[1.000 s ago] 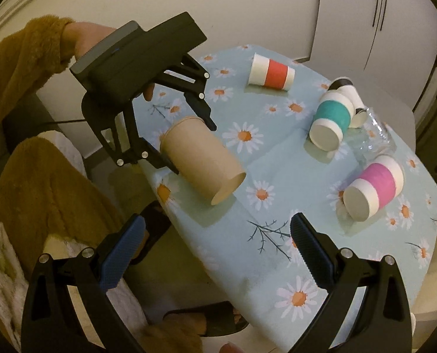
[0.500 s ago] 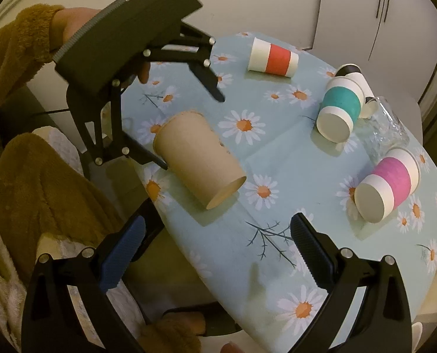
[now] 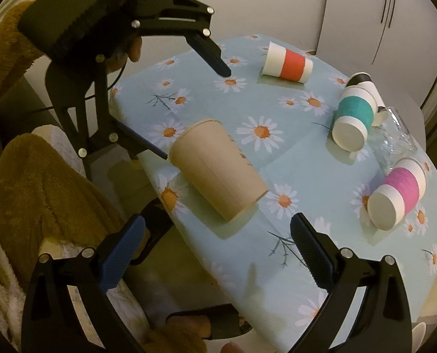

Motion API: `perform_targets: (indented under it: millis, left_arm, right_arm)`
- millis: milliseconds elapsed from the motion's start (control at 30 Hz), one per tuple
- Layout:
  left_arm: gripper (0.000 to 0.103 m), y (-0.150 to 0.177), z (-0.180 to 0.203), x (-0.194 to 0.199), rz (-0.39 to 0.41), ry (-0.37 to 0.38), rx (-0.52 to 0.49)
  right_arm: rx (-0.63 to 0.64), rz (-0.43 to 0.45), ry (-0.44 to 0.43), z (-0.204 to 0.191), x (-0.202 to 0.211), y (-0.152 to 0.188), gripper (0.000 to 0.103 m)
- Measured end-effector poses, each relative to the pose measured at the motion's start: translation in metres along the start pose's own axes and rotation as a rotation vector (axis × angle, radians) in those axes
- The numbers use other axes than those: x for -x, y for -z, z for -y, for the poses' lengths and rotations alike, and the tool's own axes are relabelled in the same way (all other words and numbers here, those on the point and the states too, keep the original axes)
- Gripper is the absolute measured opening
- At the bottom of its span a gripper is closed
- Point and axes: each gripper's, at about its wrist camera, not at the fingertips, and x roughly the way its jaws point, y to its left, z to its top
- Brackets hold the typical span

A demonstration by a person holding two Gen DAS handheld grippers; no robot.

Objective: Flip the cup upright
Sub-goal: 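Carry the tan cup toward the right gripper and set it down on its side, then grasp the tan cup with the right gripper and rotate it rim-up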

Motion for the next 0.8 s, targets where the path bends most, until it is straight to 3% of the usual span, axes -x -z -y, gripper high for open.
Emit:
perform_targets:
  millis: [233,300,400,600,700,800]
  left_arm:
    - [0.092,0.026,-0.005,0.029,0.064,-0.029,0.137]
    - [0.092,0.037,-0.01,0.035,0.092,-0.059,0.246]
    - [0.092,0.051,-0.016,0.039,0.096,-0.125,0.551]
    - [0.092,0.086,-0.011,0.056,0.194,-0.018,0.982]
    - [0.092,0.104,-0.011,0.057,0.181,-0.021,1.141]
    - [0.092,0.113,-0.007,0.059,0.228,0.028,1.222]
  right_arm:
    - [0.125,-0.037,0.021,-0.012,-0.003,-0.023,0.098]
    - [0.173,-0.066,0.016,-0.013,-0.005,-0.034,0.098]
    - [0.253,-0.13,-0.009,-0.012,-0.011,-0.054,0.098]
    - [0.387,-0.266,-0.059,-0.015,-0.034,-0.08,0.097]
    - [0.437,-0.331,-0.07,-0.018,-0.051,-0.087,0.089]
    - [0.454,-0.388,-0.062,-0.02,-0.069,-0.093,0.081]
